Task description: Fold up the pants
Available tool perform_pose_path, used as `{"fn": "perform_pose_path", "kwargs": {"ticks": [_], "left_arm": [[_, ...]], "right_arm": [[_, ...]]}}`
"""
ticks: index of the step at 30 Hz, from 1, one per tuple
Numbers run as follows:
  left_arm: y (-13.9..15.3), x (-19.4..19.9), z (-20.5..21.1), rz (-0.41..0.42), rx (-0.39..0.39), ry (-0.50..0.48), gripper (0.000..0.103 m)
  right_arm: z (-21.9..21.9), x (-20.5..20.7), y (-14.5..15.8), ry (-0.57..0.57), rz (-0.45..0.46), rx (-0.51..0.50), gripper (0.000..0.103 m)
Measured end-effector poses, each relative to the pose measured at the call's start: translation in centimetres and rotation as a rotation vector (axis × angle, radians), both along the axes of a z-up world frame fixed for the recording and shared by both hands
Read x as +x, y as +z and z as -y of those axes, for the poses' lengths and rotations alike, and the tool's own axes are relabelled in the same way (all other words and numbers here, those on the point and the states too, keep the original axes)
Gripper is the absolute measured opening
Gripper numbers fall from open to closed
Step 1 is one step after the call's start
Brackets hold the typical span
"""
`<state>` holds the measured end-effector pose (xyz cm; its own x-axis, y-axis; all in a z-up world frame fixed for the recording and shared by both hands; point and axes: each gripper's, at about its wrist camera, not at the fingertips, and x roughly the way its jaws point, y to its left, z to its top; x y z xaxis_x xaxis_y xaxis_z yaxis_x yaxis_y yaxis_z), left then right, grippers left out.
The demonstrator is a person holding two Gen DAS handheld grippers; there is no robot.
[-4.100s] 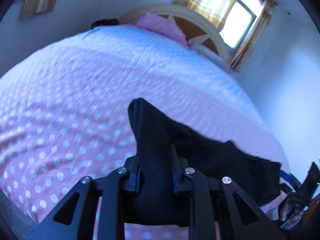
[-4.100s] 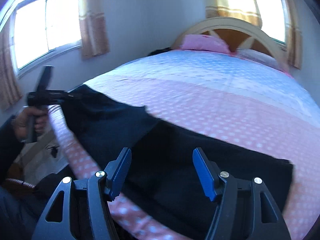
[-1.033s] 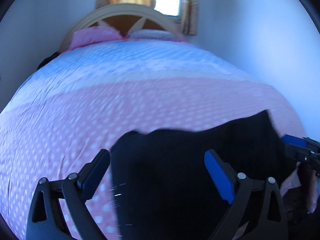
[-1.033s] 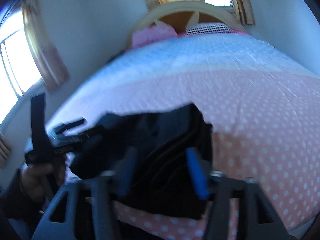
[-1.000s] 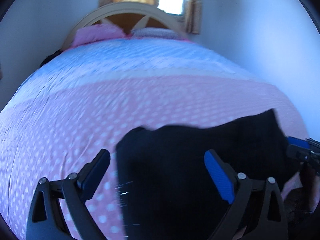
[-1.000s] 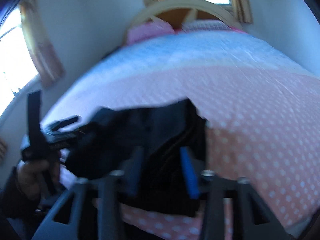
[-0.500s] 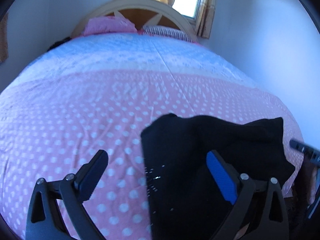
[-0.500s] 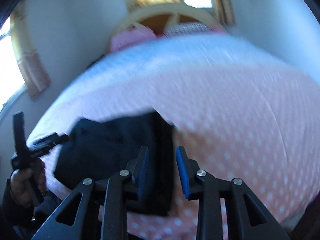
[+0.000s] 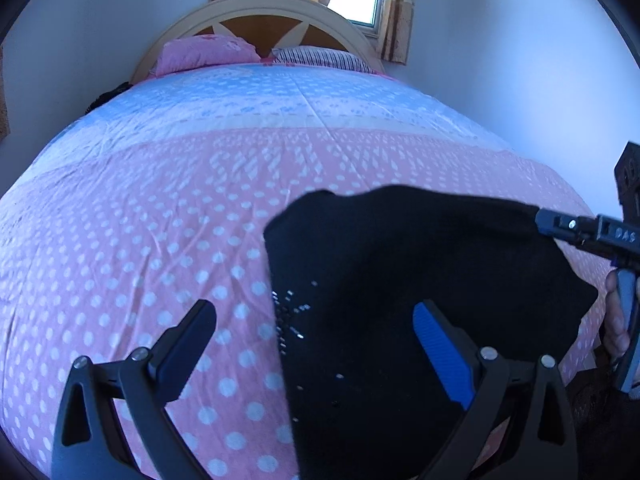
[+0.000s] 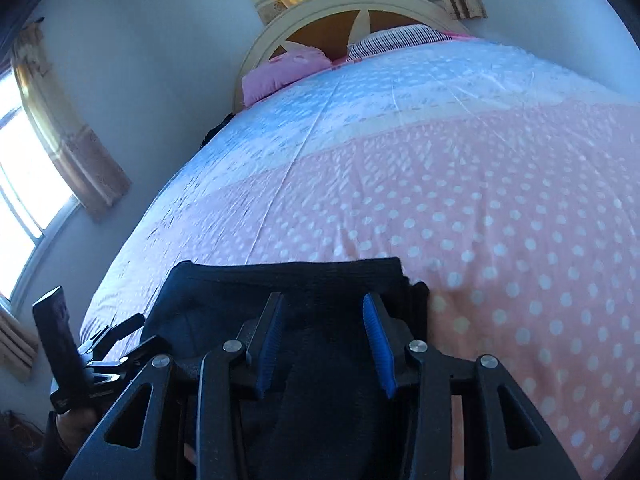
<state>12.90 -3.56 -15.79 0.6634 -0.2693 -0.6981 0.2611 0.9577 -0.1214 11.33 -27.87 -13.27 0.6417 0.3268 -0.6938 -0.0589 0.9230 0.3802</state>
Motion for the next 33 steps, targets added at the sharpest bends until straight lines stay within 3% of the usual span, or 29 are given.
{"fn": "perform_pose_path", "kwargs": {"ticks": [2,6,10,13,18,26,33], "left_arm": [[0.1,-0.2,0.2,0.004,0.005,-0.002,0.101],[0.2,-0.4,0.2,0.010,0.011,0.002,0.101],[-0.1,-0.3,0.1,-0.002,0.010,0.005,0.101],[-0.4,-0.2,0.1,-0.013,0.004,0.005,0.102],[-0.7,-0.1,0.1,-0.024,-0.006,0.003,0.103],[-0.5,-0.2,0.1,-0.025,-0.011,-0.001,0.103],[0.0,-0.7,-0.7,-0.026,-0.014,-0.005,0.103]], "right_arm": [[-0.4,-1.7,1.0,-0.005,0.039,-0.053,0.042],[-2.2,-5.2,2.3,0.112,0.088,-0.129,0.042],[-2.9,-7.7,1.2,0.208,0.051,-0.168,0.042],[-2.1,-7.9,-0.9,0.195,-0.008,-0.219,0.042],[-1.2,-7.7,-1.5,0.193,-0.010,-0.178,0.042],[-1.5,-8.2,-1.2,0.202,-0.011,-0.186,0.042],[-1.9,-7.9,-0.1,0.184,-0.024,-0.257,0.043]]}}
